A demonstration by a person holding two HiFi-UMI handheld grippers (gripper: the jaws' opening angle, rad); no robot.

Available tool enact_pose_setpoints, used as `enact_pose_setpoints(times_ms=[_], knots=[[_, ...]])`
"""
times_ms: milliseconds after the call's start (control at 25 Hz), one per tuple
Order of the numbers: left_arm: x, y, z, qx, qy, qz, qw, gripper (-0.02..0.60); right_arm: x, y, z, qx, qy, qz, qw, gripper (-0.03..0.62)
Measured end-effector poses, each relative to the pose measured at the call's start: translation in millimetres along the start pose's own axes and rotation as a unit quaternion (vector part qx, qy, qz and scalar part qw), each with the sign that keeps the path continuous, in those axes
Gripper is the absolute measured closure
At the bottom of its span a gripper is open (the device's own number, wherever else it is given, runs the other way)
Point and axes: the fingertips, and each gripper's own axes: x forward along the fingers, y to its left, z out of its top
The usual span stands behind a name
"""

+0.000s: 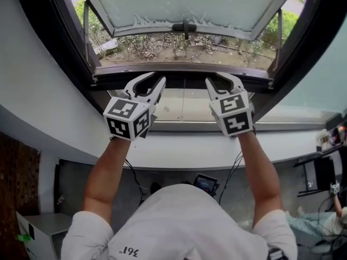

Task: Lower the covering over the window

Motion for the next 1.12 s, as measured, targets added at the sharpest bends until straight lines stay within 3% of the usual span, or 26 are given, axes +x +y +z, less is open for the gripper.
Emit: enact_pose_setpoints(times_ms=[320,600,1120], knots=[[-25,-21,-19,-0.056,-0.011,-0.004,0.9984,0.541,-24,12,-4,0.071,-0.031,0.016,0.997,0.5],[-46,-54,-41,-0.086,-0.008,-0.009,0.9963,0.557,-44,27,-25,0.115,-0.042,0.04,0.992,0.523],[-89,-100,-100,-0.139,0.026,0.026,0.9896,0.557,-71,69,-94,0.121,-0.008,0.102,0.987,0.553]])
